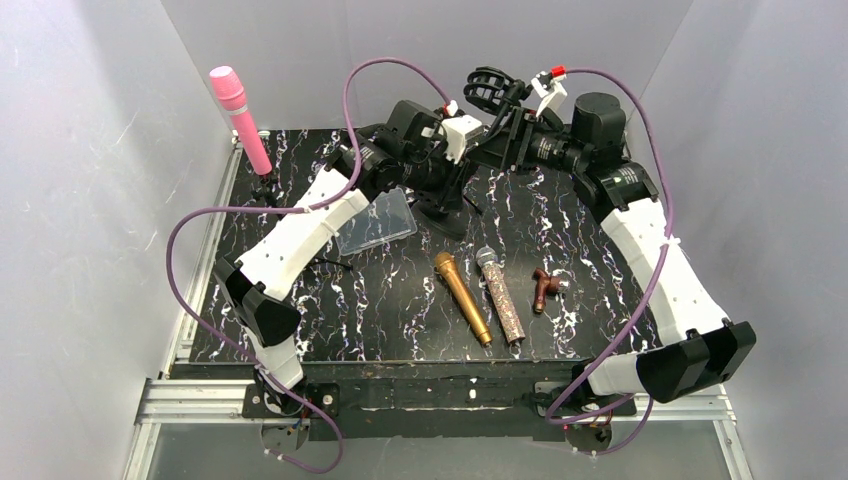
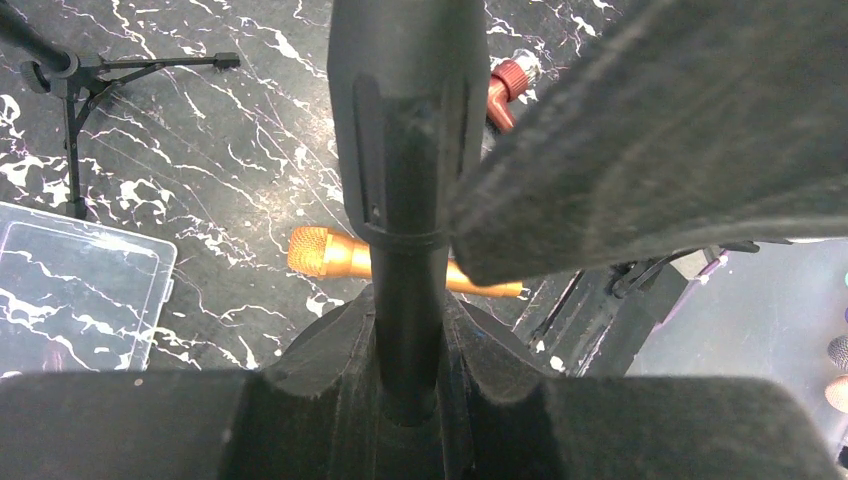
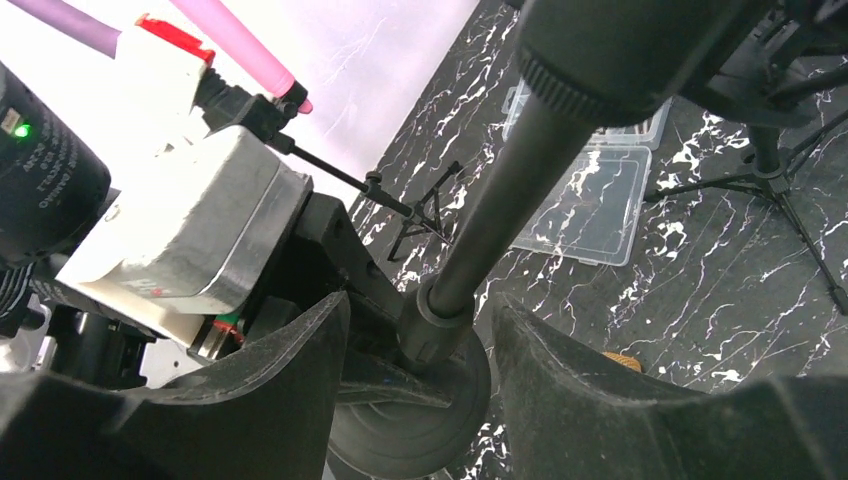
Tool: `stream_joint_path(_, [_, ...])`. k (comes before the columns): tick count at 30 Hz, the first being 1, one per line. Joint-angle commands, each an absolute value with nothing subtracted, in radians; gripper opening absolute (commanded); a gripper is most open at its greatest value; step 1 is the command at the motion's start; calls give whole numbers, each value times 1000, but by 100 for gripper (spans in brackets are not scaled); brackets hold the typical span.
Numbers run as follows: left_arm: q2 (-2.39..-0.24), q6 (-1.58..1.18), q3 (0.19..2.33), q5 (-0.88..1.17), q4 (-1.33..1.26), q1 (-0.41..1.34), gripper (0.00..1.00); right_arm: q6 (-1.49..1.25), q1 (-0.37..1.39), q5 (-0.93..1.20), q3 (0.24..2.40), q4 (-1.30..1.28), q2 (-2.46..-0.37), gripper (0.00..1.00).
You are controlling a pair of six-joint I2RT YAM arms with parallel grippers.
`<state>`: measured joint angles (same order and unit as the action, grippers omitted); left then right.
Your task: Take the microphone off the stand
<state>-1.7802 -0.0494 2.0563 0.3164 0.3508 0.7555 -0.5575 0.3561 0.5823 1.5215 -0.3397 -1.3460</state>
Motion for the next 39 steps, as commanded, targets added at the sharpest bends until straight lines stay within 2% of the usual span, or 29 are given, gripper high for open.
stream_joint_path(1, [-1699,-57,2080,309,348,767,0,-612,362,577,1492,-245,-1331,61])
stream_joint_path(11, [-1707,-57,2086,256,356,781,0,-658,362,583,1431,-190,-1338,50])
stream_joint_path(13, [-1708,-62,2088,256,356,784,0,-662,361,589,1422,-176,-1338,38])
stream_joint_path(17, [-1702,-75,2093,259,356,782,0,-667,362,607,1415,-151,-1337,1])
stream_joint_path(20, [-1688,-94,2095,321,355,775,0,-638,361,641,1409,-121,-1325,1])
stream_joint_path(25, [-1622,-235,2037,610,280,697,0,-546,341,749,1401,-62,-1286,1])
stream_joint_path(29, [-1556,-410,1903,871,104,620,0,-489,338,901,1419,31,-1283,1])
stream_joint_path(33, [-1498,-645,1746,1058,-207,600,0,-471,339,1105,1457,143,-1309,1])
stream_joint_path(36, [-1467,-678,1677,1142,-331,600,0,-499,339,1246,1503,206,-1339,1])
stream_joint_path(39, [-1446,-627,1663,1192,-316,600,0,-511,339,1351,1546,207,-1369,1])
